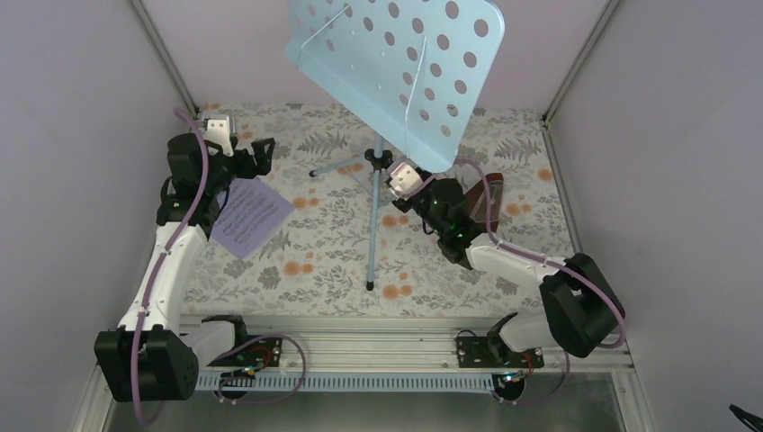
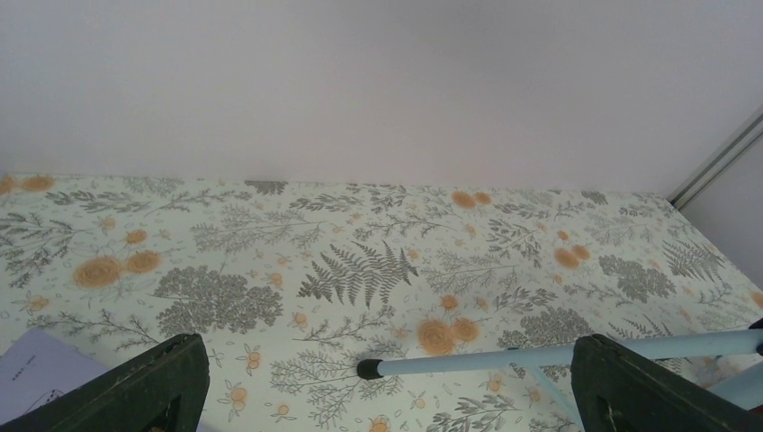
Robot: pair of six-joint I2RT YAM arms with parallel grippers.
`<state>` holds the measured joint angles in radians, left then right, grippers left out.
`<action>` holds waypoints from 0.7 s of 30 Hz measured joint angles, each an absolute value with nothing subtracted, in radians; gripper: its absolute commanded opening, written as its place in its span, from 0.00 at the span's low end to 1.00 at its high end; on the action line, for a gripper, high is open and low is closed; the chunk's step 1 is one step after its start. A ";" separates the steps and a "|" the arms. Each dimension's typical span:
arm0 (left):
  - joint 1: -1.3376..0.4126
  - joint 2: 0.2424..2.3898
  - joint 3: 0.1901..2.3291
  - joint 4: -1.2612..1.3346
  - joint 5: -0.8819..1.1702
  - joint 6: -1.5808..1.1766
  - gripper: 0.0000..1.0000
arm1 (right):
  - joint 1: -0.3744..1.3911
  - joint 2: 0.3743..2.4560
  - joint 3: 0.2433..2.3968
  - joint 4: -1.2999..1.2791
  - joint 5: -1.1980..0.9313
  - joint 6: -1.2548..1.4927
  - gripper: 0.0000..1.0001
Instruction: Pack up the instrument practice props
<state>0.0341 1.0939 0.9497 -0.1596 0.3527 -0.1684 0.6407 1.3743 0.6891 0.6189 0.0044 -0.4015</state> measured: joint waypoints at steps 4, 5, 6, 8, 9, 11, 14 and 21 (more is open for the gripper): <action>0.035 1.094 0.950 -0.160 0.357 -0.169 1.00 | 0.662 1.390 0.689 0.647 0.111 -0.663 0.22; 0.035 1.094 0.950 -0.160 0.360 -0.169 1.00 | 0.666 1.394 0.689 0.657 0.139 -0.719 0.29; 0.034 1.094 0.950 -0.160 0.360 -0.169 1.00 | 0.667 1.396 0.689 0.660 0.163 -0.757 0.38; 0.034 1.094 0.950 -0.160 0.363 -0.169 1.00 | 0.665 1.394 0.689 0.669 0.206 -0.820 0.54; 0.035 1.094 0.950 -0.160 0.364 -0.169 1.00 | 0.665 1.387 0.688 0.670 0.216 -0.829 0.59; 0.035 1.094 0.950 -0.160 0.367 -0.169 1.00 | 0.664 1.356 0.686 0.661 0.216 -0.818 0.67; 0.034 1.094 0.950 -0.160 0.368 -0.169 1.00 | 0.658 1.251 0.654 0.653 0.183 -0.726 0.78; 0.035 1.095 0.949 -0.159 0.374 -0.171 1.00 | 0.624 1.018 0.473 0.755 0.091 -0.239 0.98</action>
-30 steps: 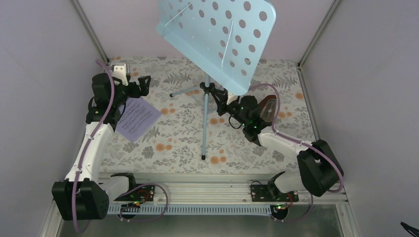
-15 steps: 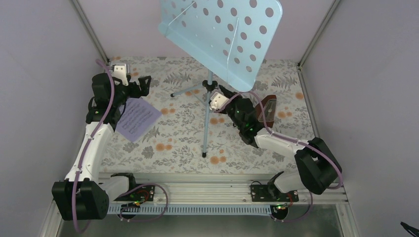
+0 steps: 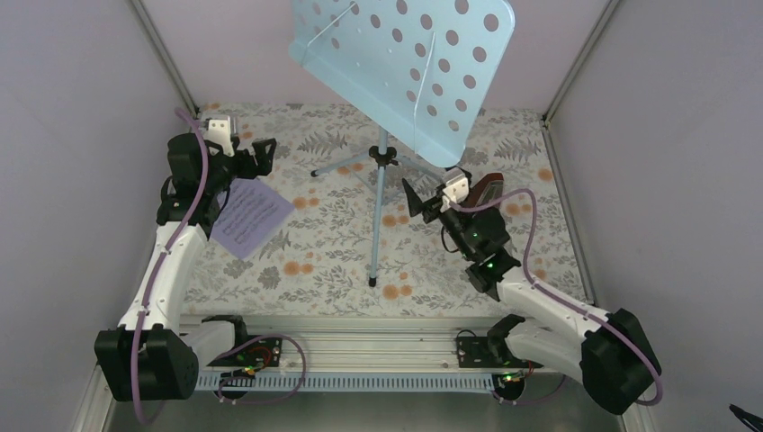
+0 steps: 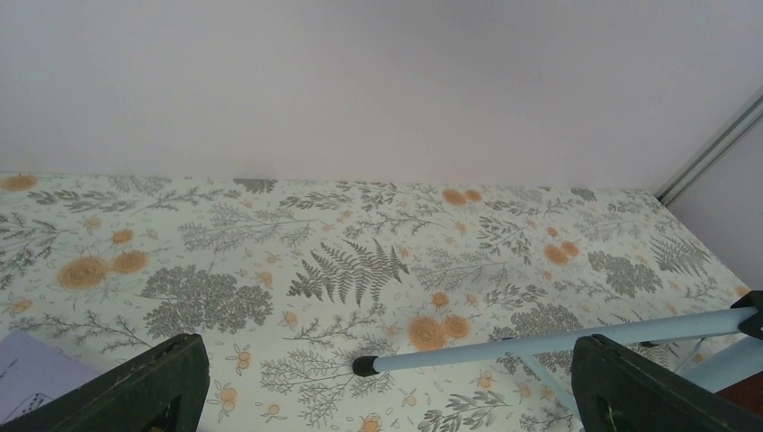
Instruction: Pack up the instrument practice props
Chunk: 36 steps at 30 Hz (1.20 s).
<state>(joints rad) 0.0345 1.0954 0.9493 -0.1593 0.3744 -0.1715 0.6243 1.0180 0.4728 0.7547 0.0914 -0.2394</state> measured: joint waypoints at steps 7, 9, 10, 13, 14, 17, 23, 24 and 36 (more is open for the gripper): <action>0.035 1.107 0.944 -0.159 0.376 -0.173 1.00 | 0.593 1.089 0.460 0.649 0.016 0.371 0.97; 0.035 1.108 0.944 -0.159 0.376 -0.173 1.00 | 0.593 1.105 0.494 0.612 -0.015 0.525 0.97; 0.034 1.108 0.944 -0.159 0.376 -0.173 1.00 | 0.593 1.112 0.519 0.592 -0.030 0.605 0.98; 0.035 1.108 0.944 -0.159 0.376 -0.173 1.00 | 0.587 1.124 0.591 0.549 -0.077 0.828 0.98; 0.034 1.108 0.944 -0.159 0.376 -0.173 1.00 | 0.583 1.128 0.608 0.547 -0.097 0.904 0.98; 0.034 1.108 0.944 -0.159 0.376 -0.173 1.00 | 0.556 1.152 0.624 0.564 -0.170 1.113 0.96; 0.034 1.107 0.944 -0.159 0.376 -0.173 1.00 | 0.521 1.301 0.627 0.635 -0.311 1.425 0.92; 0.034 1.107 0.944 -0.159 0.377 -0.173 1.00 | 0.521 1.322 0.632 0.637 -0.326 1.447 0.91; 0.034 1.103 0.944 -0.159 0.375 -0.173 1.00 | 0.489 1.386 0.680 0.687 -0.358 1.573 0.61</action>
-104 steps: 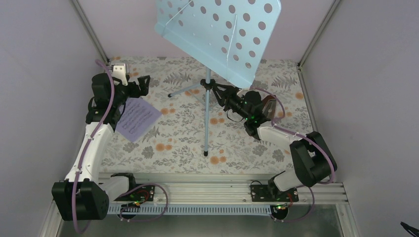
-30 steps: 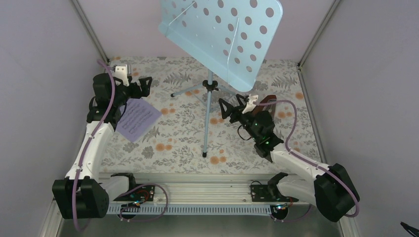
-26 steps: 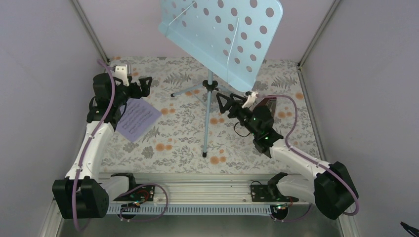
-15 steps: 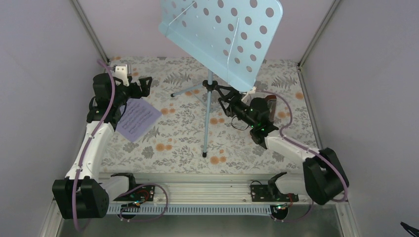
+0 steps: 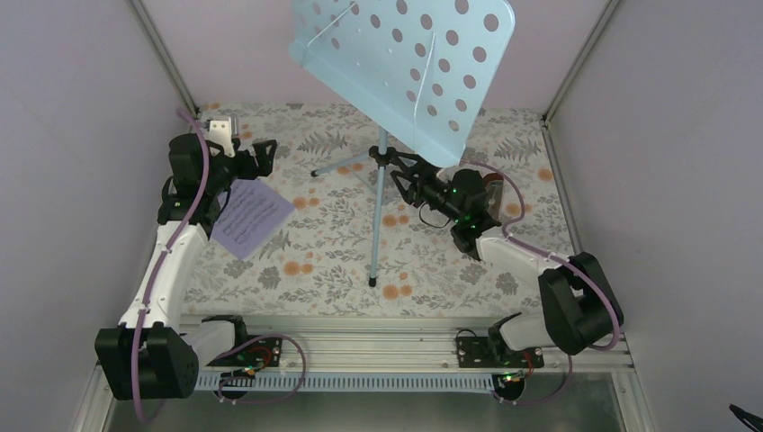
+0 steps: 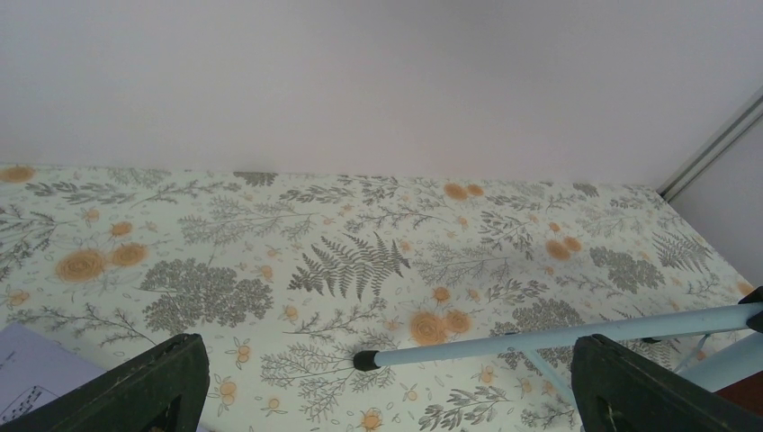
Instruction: Pack up the instrument practice props
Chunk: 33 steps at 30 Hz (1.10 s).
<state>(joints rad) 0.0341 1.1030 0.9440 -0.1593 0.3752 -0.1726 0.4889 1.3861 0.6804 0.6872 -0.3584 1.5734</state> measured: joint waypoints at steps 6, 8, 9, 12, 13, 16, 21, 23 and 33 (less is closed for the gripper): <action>0.034 1.103 0.944 -0.159 0.375 -0.173 1.00 | 0.475 1.423 0.707 0.708 -0.362 1.606 0.42; 0.034 1.103 0.944 -0.159 0.375 -0.173 1.00 | 0.475 1.436 0.712 0.717 -0.366 1.615 0.35; 0.035 1.103 0.944 -0.160 0.375 -0.173 1.00 | 0.474 1.441 0.712 0.718 -0.368 1.618 0.31; 0.034 1.103 0.944 -0.160 0.375 -0.173 1.00 | 0.469 1.448 0.712 0.715 -0.377 1.627 0.17; 0.035 1.103 0.944 -0.160 0.375 -0.173 1.00 | 0.469 1.448 0.712 0.715 -0.378 1.626 0.13; 0.035 1.103 0.944 -0.160 0.375 -0.172 1.00 | 0.468 1.448 0.712 0.716 -0.381 1.631 0.04; 0.034 1.103 0.944 -0.160 0.375 -0.173 1.00 | 0.465 1.448 0.712 0.713 -0.383 1.629 0.06; 0.035 1.103 0.944 -0.160 0.375 -0.173 1.00 | 0.464 1.448 0.712 0.713 -0.385 1.628 0.25; 0.035 1.103 0.944 -0.160 0.375 -0.173 1.00 | 0.448 1.439 0.708 0.722 -0.376 1.620 0.30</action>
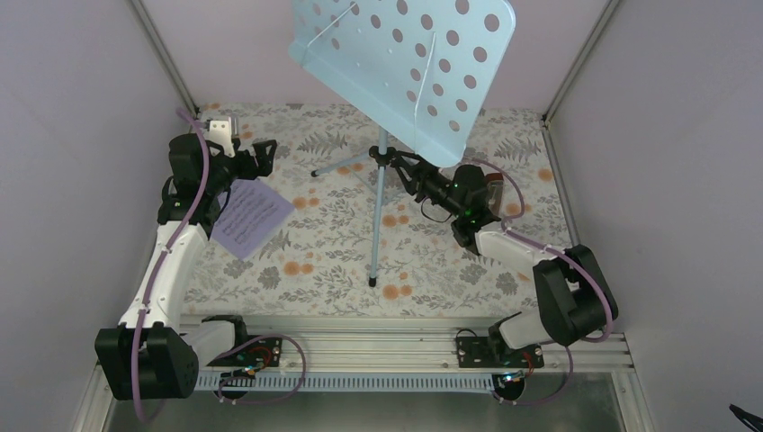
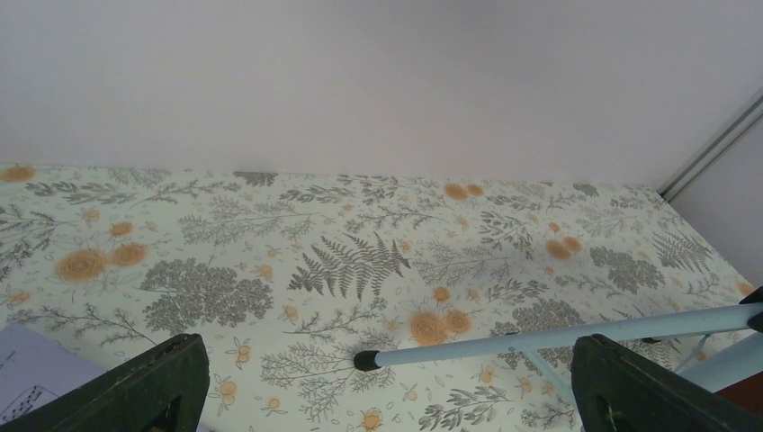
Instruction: Pack up the instrument practice props
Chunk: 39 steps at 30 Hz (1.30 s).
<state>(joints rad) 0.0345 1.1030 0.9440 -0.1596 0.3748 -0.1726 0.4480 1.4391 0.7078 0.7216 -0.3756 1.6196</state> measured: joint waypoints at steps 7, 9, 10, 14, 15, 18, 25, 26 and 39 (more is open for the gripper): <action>0.034 1.103 0.944 -0.160 0.375 -0.173 1.00 | 0.443 1.438 0.708 0.717 -0.377 1.590 0.20; 0.034 1.103 0.944 -0.160 0.375 -0.173 1.00 | 0.443 1.438 0.708 0.717 -0.382 1.578 0.16; 0.035 1.103 0.944 -0.160 0.375 -0.173 1.00 | 0.442 1.438 0.708 0.716 -0.384 1.571 0.12; 0.034 1.103 0.944 -0.160 0.375 -0.172 1.00 | 0.442 1.441 0.708 0.708 -0.394 1.526 0.04; 0.034 1.103 0.944 -0.160 0.375 -0.172 1.00 | 0.441 1.441 0.708 0.707 -0.397 1.508 0.04; 0.034 1.103 0.944 -0.160 0.375 -0.172 1.00 | 0.437 1.440 0.708 0.710 -0.400 1.417 0.04; 0.035 1.103 0.944 -0.160 0.375 -0.172 1.00 | 0.451 1.390 0.710 0.646 -0.373 0.925 0.04; 0.034 1.103 0.944 -0.160 0.375 -0.173 1.00 | 0.458 1.376 0.712 0.624 -0.360 0.825 0.04; 0.035 1.127 0.943 -0.158 0.397 -0.172 1.00 | 0.503 1.177 0.698 0.483 -0.197 0.120 0.67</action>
